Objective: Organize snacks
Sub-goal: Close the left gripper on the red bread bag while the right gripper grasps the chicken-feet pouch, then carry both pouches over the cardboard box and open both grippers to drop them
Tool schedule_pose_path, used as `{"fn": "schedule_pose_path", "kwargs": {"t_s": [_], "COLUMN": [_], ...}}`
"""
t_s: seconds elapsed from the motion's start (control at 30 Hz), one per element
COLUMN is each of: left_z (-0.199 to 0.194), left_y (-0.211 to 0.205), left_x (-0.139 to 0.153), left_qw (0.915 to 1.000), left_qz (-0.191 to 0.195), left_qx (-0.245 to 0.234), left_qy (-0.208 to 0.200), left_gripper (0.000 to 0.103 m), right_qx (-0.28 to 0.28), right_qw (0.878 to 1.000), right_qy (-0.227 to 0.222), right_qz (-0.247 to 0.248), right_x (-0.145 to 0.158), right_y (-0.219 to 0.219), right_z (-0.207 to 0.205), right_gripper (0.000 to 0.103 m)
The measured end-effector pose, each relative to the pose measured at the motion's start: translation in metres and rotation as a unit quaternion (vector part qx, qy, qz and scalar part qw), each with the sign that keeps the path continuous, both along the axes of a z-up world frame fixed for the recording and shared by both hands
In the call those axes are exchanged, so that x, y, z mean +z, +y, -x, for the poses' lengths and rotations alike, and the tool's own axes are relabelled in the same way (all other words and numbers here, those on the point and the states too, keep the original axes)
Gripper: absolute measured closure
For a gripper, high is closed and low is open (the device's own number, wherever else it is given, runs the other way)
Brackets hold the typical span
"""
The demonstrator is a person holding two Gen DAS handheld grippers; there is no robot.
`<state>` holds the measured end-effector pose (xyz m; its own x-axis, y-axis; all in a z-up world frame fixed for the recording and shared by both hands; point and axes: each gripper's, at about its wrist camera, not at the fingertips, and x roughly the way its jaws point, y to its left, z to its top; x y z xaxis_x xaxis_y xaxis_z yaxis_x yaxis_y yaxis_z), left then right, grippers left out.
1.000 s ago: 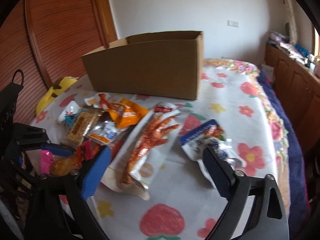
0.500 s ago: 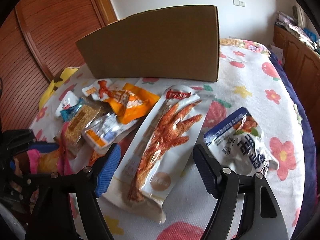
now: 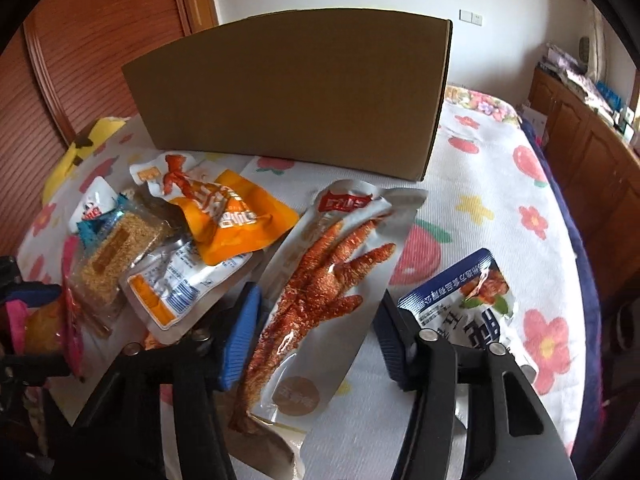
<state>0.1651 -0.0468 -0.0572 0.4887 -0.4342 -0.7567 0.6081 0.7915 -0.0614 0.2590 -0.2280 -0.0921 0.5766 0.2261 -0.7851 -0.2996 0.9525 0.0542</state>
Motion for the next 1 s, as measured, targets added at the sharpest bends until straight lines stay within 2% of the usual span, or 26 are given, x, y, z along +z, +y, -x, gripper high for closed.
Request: {"fn": "schedule_pose_path", "kwargs": {"t_s": [0.1,0.33,0.4,0.43,0.6,0.73,1.0], "left_z": [0.005,0.006,0.006,0.005,0.005,0.005,-0.004], "left_y": [0.0,0.008,0.011,0.012,0.011,0.01,0.016], "left_x": [0.002,0.014,0.017,0.019,0.022,0.024,0.037], "left_qw": [1.0,0.9995,0.9992,0.999,0.9988,0.9986,0.9962], "left_qz": [0.001,0.016,0.021,0.022,0.022,0.025,0.042], "left_qx": [0.004,0.021,0.027,0.031,0.032,0.034,0.058], "left_qy": [-0.003,-0.016,-0.02,-0.022,-0.029,-0.032,-0.051], "left_gripper": [0.056,0.056,0.056,0.056,0.056,0.056,0.056], "right_qx": [0.007,0.021,0.025,0.029,0.036,0.037,0.054], "right_qw": [1.0,1.0,0.999,0.999,0.999,0.998,0.997], "right_qy": [0.004,-0.006,-0.011,-0.014,-0.019,-0.026,-0.059], "right_qz": [-0.01,-0.016,-0.019,-0.025,-0.022,-0.04,-0.024], "right_x": [0.004,0.01,0.014,0.017,0.028,0.035,0.06], "right_y": [-0.002,-0.006,-0.005,-0.006,-0.005,-0.01,-0.004], "right_z": [0.001,0.017,0.022,0.025,0.03,0.035,0.046], "right_gripper": [0.063,0.068,0.076,0.089,0.091,0.093,0.094]}}
